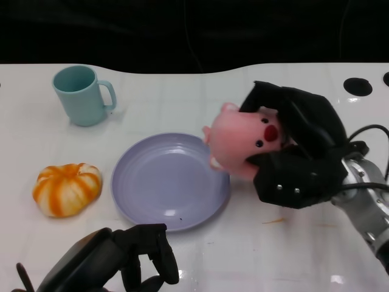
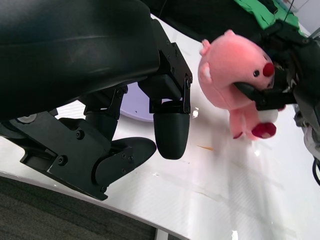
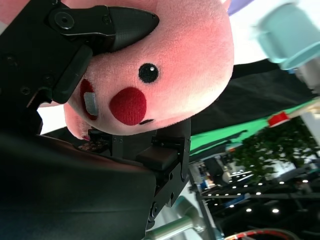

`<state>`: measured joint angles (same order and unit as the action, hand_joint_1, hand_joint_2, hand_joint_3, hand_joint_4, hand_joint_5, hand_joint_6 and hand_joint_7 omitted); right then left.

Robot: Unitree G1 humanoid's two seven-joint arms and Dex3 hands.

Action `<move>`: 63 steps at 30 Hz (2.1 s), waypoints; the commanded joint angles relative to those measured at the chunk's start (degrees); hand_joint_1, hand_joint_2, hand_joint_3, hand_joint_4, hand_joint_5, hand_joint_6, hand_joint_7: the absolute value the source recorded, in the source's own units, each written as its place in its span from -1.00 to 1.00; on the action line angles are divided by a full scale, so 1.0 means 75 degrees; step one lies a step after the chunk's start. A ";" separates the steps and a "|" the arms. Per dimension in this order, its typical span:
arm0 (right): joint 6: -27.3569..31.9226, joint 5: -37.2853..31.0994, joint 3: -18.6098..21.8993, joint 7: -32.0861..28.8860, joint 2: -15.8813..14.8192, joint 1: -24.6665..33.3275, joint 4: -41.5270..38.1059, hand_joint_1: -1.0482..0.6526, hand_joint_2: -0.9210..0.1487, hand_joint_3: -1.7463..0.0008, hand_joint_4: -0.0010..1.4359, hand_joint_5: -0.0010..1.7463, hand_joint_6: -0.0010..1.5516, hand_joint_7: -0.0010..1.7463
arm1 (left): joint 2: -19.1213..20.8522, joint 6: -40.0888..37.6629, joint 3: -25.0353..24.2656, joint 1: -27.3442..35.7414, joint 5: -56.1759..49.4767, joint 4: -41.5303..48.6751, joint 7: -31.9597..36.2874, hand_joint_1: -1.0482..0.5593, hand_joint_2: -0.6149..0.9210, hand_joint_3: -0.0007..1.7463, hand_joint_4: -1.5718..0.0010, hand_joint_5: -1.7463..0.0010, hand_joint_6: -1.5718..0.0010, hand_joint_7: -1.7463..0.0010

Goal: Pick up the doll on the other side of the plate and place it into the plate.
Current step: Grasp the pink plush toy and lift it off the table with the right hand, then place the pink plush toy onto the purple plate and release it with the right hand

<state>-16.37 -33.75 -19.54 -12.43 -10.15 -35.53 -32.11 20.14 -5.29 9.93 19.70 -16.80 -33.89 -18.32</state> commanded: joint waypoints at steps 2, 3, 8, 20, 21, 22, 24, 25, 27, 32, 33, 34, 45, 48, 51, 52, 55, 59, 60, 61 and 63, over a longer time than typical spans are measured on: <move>-0.0083 -0.0062 -0.0107 -0.0028 0.0253 -0.0494 0.0053 0.02 0.14 -0.62 0.35 1.00 -0.04 1.00 | -0.0025 0.0076 0.0060 0.0015 -0.0142 0.0085 0.0114 0.06 0.58 0.17 0.13 -0.92 0.15 -0.54; -0.0056 -0.0154 -0.0192 -0.0042 0.0346 -0.0617 0.0012 0.01 0.14 -0.62 0.35 1.00 -0.04 1.00 | -0.0042 0.0041 0.0075 0.0008 -0.0169 0.0073 0.0112 0.06 0.58 0.17 0.13 -0.92 0.15 -0.54; -0.0053 -0.0324 -0.0445 -0.0039 0.0738 -0.1094 -0.0317 -0.05 0.22 -0.68 0.34 1.00 -0.05 1.00 | -0.0142 0.0039 0.0145 -0.0008 -0.0248 0.0101 0.0145 0.06 0.57 0.19 0.13 -0.92 0.15 -0.54; -0.0025 -0.0564 -0.1082 0.0007 0.1653 -0.1924 -0.1341 -0.04 0.26 -0.56 0.40 1.00 -0.05 1.00 | -0.0316 -0.0242 0.0360 -0.0107 -0.0582 -0.0011 0.0123 0.06 0.53 0.22 0.13 -0.90 0.14 -0.53; -0.0071 -0.0543 -0.1098 -0.0021 0.1702 -0.1972 -0.1459 -0.04 0.26 -0.56 0.41 1.00 -0.06 1.00 | -0.0329 -0.0275 0.0372 -0.0110 -0.0598 -0.0025 0.0125 0.06 0.53 0.22 0.12 -0.89 0.14 -0.53; -0.0076 -0.0509 -0.1107 0.0016 0.1751 -0.2016 -0.1551 -0.05 0.24 -0.55 0.41 1.00 -0.06 1.00 | -0.0336 -0.0307 0.0385 -0.0114 -0.0613 -0.0042 0.0125 0.06 0.53 0.22 0.12 -0.88 0.14 -0.53; -0.0060 -0.0540 -0.1170 0.0064 0.1818 -0.2104 -0.1700 -0.06 0.18 -0.50 0.39 1.00 -0.09 1.00 | -0.0353 -0.0319 0.0408 -0.0124 -0.0622 -0.0057 0.0125 0.06 0.53 0.22 0.13 -0.88 0.14 -0.52; -0.0052 -0.0541 -0.1190 0.0105 0.1843 -0.2124 -0.1735 -0.07 0.16 -0.47 0.38 1.00 -0.10 1.00 | -0.0360 -0.0315 0.0417 -0.0128 -0.0626 -0.0057 0.0128 0.06 0.53 0.22 0.12 -0.87 0.14 -0.52; -0.0071 -0.0519 -0.1210 0.0172 0.1877 -0.2145 -0.1787 -0.06 0.12 -0.39 0.38 1.00 -0.09 0.92 | -0.0364 -0.0306 0.0429 -0.0132 -0.0626 -0.0049 0.0134 0.07 0.53 0.23 0.12 -0.87 0.14 -0.52; 0.0135 -0.0417 -0.1301 0.0957 0.1893 -0.2147 -0.1680 -0.14 -0.34 0.20 0.13 0.59 0.18 -0.55 | -0.0365 -0.0362 0.0456 -0.0122 -0.0692 -0.0094 0.0132 0.05 0.53 0.23 0.12 -0.88 0.14 -0.52; 0.0170 -0.0406 -0.1323 0.1181 0.1858 -0.2142 -0.1610 -0.17 -0.50 0.39 0.04 0.45 0.15 -0.71 | -0.0364 -0.0362 0.0454 -0.0115 -0.0697 -0.0098 0.0137 0.05 0.53 0.23 0.12 -0.88 0.14 -0.52; 0.0237 -0.0421 -0.1364 0.1454 0.1799 -0.2141 -0.1511 -0.21 -0.64 0.56 -0.09 0.23 0.08 -0.83 | -0.0364 -0.0326 0.0449 -0.0109 -0.0693 -0.0082 0.0152 0.05 0.53 0.23 0.12 -0.88 0.14 -0.52; 0.1082 -0.0589 -0.1663 0.3439 0.1366 -0.2088 -0.0375 -0.78 -1.00 0.71 -0.99 -0.59 -0.78 -1.00 | -0.0327 -0.0328 0.0375 -0.0135 -0.0631 -0.0065 0.0091 0.06 0.54 0.22 0.13 -0.90 0.15 -0.53; 0.1145 -0.0587 -0.1697 0.3541 0.1310 -0.2045 -0.0213 -0.83 -1.00 0.69 -1.00 -0.63 -0.82 -1.00 | -0.0319 -0.0343 0.0380 -0.0135 -0.0677 -0.0081 0.0099 0.06 0.54 0.22 0.13 -0.91 0.15 -0.54; 0.1226 -0.0569 -0.1702 0.3675 0.1233 -0.1984 0.0001 -0.87 -1.00 0.68 -1.00 -0.67 -0.86 -1.00 | -0.0313 -0.0307 0.0377 -0.0135 -0.0670 -0.0053 0.0105 0.06 0.55 0.21 0.14 -0.93 0.16 -0.55; 0.1255 -0.0564 -0.1697 0.3716 0.1209 -0.1961 0.0074 -0.88 -1.00 0.68 -1.00 -0.68 -0.87 -1.00 | -0.0313 -0.0287 0.0373 -0.0132 -0.0657 -0.0039 0.0109 0.06 0.56 0.21 0.14 -0.93 0.16 -0.56; 0.1306 -0.0548 -0.1686 0.3856 0.1101 -0.1899 0.0298 -0.90 -1.00 0.67 -1.00 -0.71 -0.89 -1.00 | -0.0318 -0.0280 0.0371 -0.0132 -0.0640 -0.0033 0.0109 0.07 0.56 0.20 0.14 -0.93 0.17 -0.56; 0.1276 -0.0409 -0.1582 0.4018 0.0899 -0.1752 0.0688 -0.92 -1.00 0.67 -1.00 -0.73 -0.91 -1.00 | -0.0319 -0.0265 0.0371 -0.0135 -0.0638 -0.0003 0.0120 0.06 0.55 0.20 0.14 -0.91 0.17 -0.55; 0.1264 -0.0354 -0.1536 0.4100 0.0794 -0.1686 0.0881 -0.91 -1.00 0.67 -1.00 -0.75 -0.92 -1.00 | -0.0320 -0.0288 0.0372 -0.0140 -0.0640 -0.0004 0.0111 0.05 0.56 0.20 0.14 -0.91 0.17 -0.55; 0.1246 -0.0295 -0.1485 0.4189 0.0684 -0.1617 0.1077 -0.91 -1.00 0.66 -1.00 -0.76 -0.93 -1.00 | -0.0318 -0.0287 0.0370 -0.0150 -0.0634 0.0005 0.0106 0.05 0.56 0.20 0.14 -0.91 0.17 -0.54; 0.1176 -0.0169 -0.1393 0.4316 0.0488 -0.1476 0.1405 -0.91 -1.00 0.66 -1.00 -0.76 -0.93 -1.00 | -0.0312 -0.0268 0.0364 -0.0165 -0.0615 0.0027 0.0102 0.06 0.56 0.20 0.14 -0.90 0.17 -0.54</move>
<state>-7.22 -36.10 -31.41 19.22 -4.78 -47.27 -23.35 17.15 -7.66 13.26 18.66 -21.78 -33.97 -17.58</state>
